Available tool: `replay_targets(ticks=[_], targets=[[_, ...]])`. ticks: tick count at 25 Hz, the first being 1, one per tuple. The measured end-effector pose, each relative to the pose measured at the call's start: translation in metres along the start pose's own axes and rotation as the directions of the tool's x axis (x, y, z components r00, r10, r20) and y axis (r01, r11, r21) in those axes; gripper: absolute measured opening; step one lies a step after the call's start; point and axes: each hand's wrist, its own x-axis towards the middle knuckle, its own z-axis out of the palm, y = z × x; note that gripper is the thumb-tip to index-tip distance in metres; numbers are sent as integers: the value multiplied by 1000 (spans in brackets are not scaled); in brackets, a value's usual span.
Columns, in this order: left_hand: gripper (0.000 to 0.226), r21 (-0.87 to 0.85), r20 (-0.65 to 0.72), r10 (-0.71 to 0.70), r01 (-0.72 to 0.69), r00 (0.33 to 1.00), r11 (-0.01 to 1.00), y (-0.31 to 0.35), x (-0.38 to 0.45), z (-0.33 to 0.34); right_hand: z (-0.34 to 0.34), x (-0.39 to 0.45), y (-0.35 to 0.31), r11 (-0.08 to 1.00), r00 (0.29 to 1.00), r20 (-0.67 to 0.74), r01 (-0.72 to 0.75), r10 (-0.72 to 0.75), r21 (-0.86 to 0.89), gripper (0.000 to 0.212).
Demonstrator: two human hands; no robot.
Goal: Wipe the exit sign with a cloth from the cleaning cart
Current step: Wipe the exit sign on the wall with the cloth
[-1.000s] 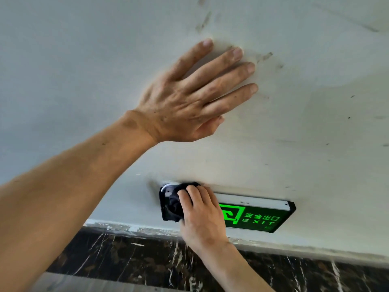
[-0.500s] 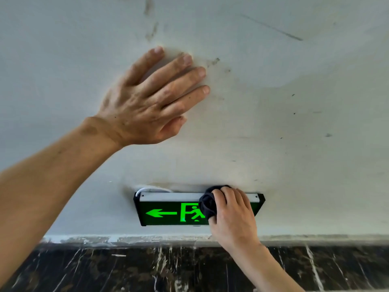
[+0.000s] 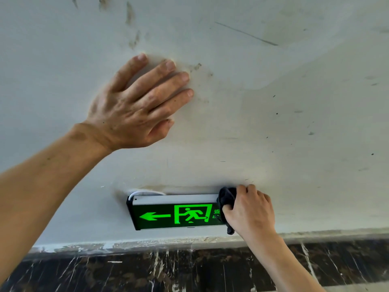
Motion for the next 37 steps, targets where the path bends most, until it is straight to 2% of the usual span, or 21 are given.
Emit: replay_targets(ticks=[3,5,8,10,13,17,19,21,23,26,29,33,37], targets=[[65,9,1,-2,2,1000,1000,-1,1,-1,-1,-9,14,984,994,79,-90,78,152,34],[64,17,0,-1,1,1000,1000,-1,1,-1,8,-26,28,952,972,204,-167,116,257,27],[63,22,2,3,-3,1000,1000,0,1,-1,26,-58,51,866,882,438,-351,177,356,17],[63,22,-4,7,-7,1000,1000,1,1,-1,29,-69,65,773,834,499,-473,237,423,13],[64,10,-11,6,-6,1000,1000,0,1,-1,30,-69,85,626,842,417,-535,342,568,13],[65,1,-4,2,-2,1000,1000,-1,0,-2,26,-54,96,475,874,247,-442,417,761,15],[66,-6,3,3,-3,1000,1000,-1,1,-3,22,-44,95,401,878,188,-380,440,834,24],[66,-7,10,4,-4,1000,1000,-1,2,-3,19,-37,91,345,890,122,-293,440,892,44],[65,-4,15,5,-5,1000,1000,0,2,-3,17,-31,86,357,894,48,-227,446,906,53],[65,5,15,6,-6,1000,1000,0,2,-2,21,-21,81,410,873,-32,-196,487,891,46],[65,17,10,7,-7,1000,1000,-1,1,-1,33,-12,72,478,895,-40,-199,444,855,45],[67,39,-3,18,-18,1000,999,0,1,2,50,-10,58,525,921,-23,-201,389,827,58],[69,58,-22,23,-21,1000,998,-2,0,6,64,-10,58,525,899,-66,-192,433,829,47]])
